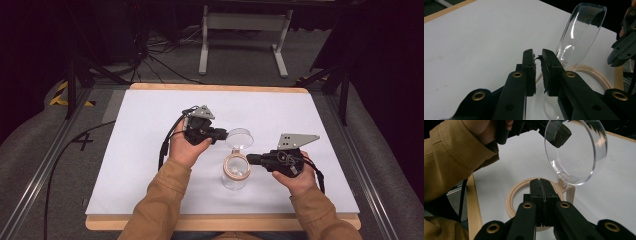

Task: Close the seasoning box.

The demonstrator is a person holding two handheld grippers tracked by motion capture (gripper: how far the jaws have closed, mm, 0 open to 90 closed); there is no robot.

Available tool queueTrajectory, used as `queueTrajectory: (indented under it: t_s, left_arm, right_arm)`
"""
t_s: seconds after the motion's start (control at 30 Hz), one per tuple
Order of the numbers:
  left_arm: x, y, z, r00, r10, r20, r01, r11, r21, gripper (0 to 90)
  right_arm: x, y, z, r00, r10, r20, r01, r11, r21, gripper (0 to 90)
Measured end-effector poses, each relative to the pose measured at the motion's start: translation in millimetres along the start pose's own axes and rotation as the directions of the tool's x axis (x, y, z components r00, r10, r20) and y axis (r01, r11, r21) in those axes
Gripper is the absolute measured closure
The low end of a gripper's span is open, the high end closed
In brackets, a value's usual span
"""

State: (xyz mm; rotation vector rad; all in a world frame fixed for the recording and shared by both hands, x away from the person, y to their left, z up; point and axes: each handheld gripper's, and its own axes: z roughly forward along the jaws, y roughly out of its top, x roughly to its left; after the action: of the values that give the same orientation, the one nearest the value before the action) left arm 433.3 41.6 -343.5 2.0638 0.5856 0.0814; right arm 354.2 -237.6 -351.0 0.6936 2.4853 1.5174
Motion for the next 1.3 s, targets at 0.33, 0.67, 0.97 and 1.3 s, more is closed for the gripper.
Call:
queueTrajectory:
  t_s: [0.33, 0.67, 0.97, 1.3]
  left_arm:
    - [-3.9, -1.0, -4.6, 0.999, -0.004, 0.043, 0.004, 0.9999, 0.011, 77.7]
    - [-7.8, -0.7, -11.2, 0.9982, 0.0, 0.06, -0.002, 0.9994, 0.034, 76.2]
    - [-3.9, -2.7, -20.9, 0.9978, -0.012, 0.065, 0.009, 0.9988, 0.048, 72.4]
    - [-0.3, -4.3, -28.4, 0.9981, -0.026, 0.057, 0.022, 0.9975, 0.067, 71.3]
  right_arm:
    - [-0.5, 1.7, -0.4, 0.9998, 0.014, -0.017, -0.014, 1.0, -0.006, 90.0]
    - [2.0, 4.3, -0.3, 0.9992, 0.009, -0.04, -0.009, 1.0, 0.001, 90.0]
    - [5.5, 4.9, 0.9, 0.9981, -0.002, -0.062, 0.005, 0.999, 0.046, 90.0]
    - [8.8, 4.3, 4.0, 0.9962, -0.008, -0.087, 0.019, 0.993, 0.12, 90.0]
